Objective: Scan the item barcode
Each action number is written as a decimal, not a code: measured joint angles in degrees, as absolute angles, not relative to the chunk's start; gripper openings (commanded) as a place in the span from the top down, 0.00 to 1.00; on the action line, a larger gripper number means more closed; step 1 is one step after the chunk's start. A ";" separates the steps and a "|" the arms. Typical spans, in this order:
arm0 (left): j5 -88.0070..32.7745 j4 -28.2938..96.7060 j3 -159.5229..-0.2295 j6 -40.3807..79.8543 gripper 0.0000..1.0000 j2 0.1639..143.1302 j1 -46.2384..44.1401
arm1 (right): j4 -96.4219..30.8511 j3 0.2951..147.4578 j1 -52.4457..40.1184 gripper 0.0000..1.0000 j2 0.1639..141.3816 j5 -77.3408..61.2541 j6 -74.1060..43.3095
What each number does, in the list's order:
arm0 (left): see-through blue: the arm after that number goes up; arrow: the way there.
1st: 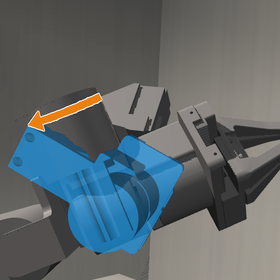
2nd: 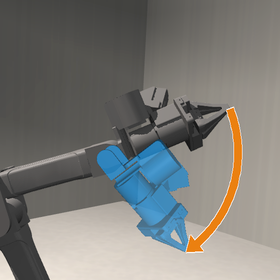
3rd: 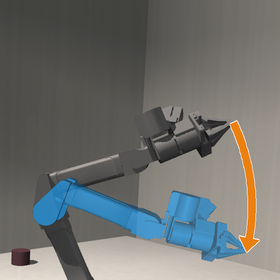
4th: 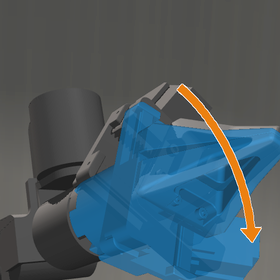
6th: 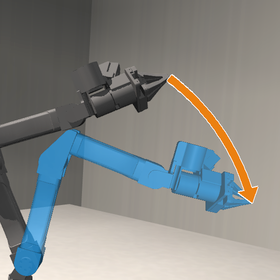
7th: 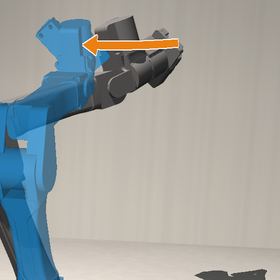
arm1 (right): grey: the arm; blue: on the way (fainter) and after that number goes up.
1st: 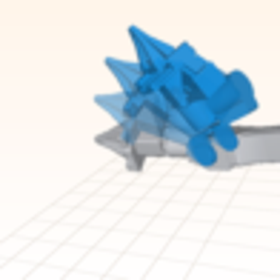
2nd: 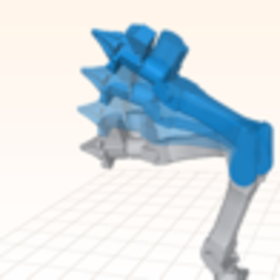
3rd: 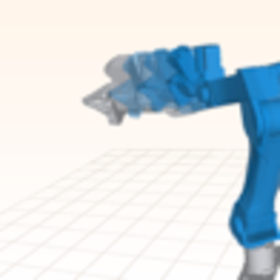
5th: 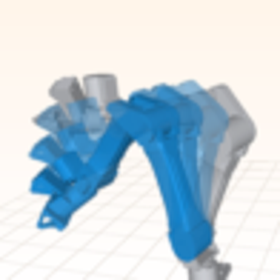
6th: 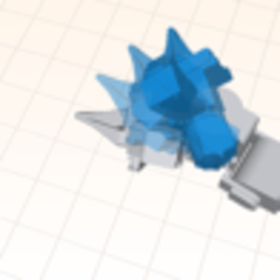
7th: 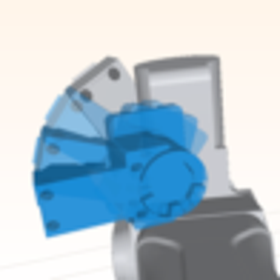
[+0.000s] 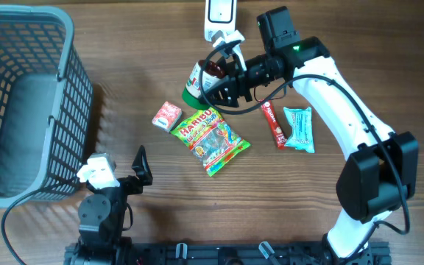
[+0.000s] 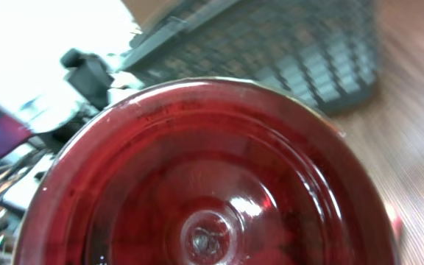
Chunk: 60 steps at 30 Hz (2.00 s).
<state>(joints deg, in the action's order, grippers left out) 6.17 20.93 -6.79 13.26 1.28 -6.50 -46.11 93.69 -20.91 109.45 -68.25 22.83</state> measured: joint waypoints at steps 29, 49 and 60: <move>6.17 20.93 -6.79 13.26 0.00 1.28 -6.50 | -57.93 88.44 -20.80 0.09 118.21 -12.82 -23.38; 6.17 20.93 -6.79 13.26 0.00 1.28 -6.50 | -55.13 103.98 -13.10 0.04 119.24 -14.20 -8.16; 6.17 20.93 -6.79 13.26 0.00 1.28 -6.50 | -56.31 103.96 -11.99 0.87 130.28 -15.11 -12.80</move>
